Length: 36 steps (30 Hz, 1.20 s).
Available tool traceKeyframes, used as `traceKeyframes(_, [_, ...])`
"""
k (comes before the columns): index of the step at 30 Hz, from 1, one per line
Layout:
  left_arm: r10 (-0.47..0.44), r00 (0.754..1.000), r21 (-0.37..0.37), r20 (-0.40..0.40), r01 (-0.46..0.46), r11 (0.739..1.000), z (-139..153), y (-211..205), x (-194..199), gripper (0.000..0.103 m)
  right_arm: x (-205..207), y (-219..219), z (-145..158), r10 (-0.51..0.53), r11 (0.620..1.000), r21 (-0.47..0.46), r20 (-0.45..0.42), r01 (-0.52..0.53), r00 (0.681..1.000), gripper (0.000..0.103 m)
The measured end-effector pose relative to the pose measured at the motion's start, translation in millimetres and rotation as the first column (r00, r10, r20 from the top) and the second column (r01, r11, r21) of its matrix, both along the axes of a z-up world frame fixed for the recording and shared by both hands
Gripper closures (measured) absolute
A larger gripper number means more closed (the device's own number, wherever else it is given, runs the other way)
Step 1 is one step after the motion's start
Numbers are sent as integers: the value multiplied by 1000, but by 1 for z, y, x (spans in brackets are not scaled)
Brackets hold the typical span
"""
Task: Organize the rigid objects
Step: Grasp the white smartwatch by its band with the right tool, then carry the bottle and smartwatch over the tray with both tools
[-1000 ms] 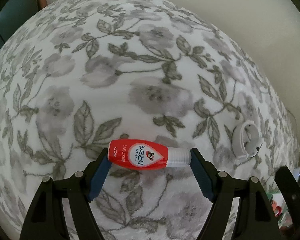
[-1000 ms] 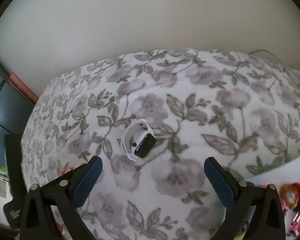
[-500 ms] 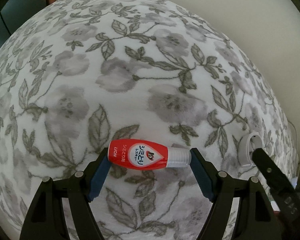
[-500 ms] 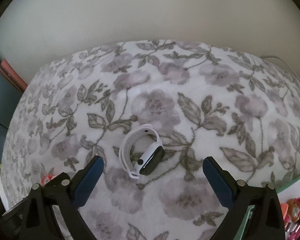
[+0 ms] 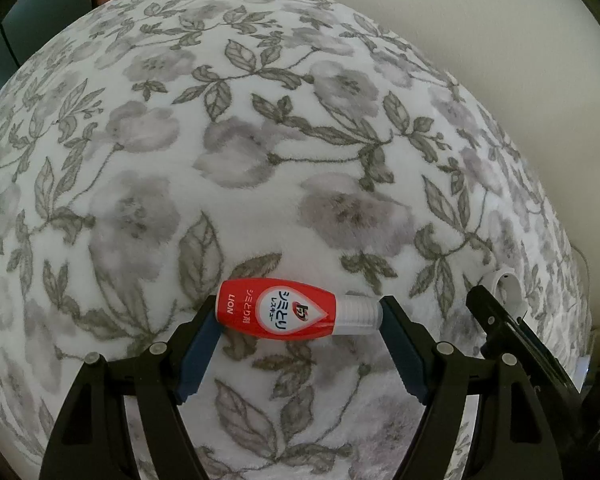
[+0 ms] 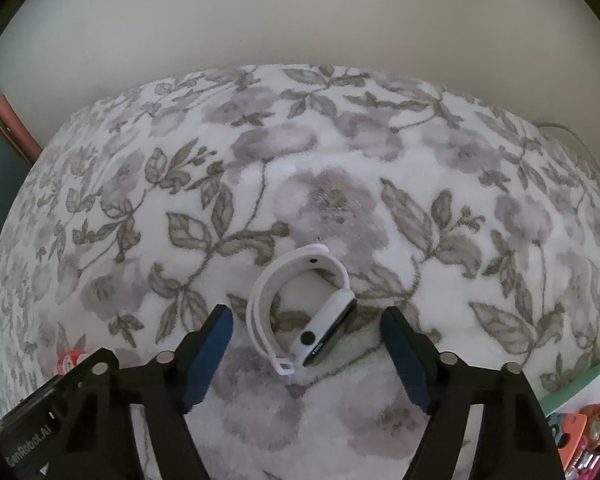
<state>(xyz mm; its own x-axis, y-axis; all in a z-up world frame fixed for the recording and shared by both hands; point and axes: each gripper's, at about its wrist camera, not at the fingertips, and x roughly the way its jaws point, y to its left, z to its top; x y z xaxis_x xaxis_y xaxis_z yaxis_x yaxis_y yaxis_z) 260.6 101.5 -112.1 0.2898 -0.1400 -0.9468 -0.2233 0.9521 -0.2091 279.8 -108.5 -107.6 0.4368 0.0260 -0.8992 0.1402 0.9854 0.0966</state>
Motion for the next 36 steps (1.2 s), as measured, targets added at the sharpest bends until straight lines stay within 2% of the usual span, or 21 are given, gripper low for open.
traceKeyframes(3, [4, 1000, 1, 1, -4, 1000, 0, -1, 0, 24, 0, 1, 0, -6, 1000, -7, -3, 6, 1000, 38])
traceKeyframes(10, [17, 1000, 1, 1, -17, 1000, 1, -5, -3, 24, 0, 7, -2, 11, 998, -66, -28, -13, 1000, 42])
traceKeyframes(12, [19, 1000, 2, 2, -19, 1000, 1, -7, -3, 24, -1, 9, -1, 15, 997, -70, -31, -17, 999, 48])
traceKeyframes(27, [37, 999, -14, 3, -37, 999, 2, -7, -5, 24, -11, 9, 5, 28, 995, -95, -31, -31, 999, 49])
traceKeyframes(36, [42, 999, -20, 28, -42, 999, 13, -8, -4, 24, -21, 2, 15, 24, 996, -89, 1, -24, 1000, 49])
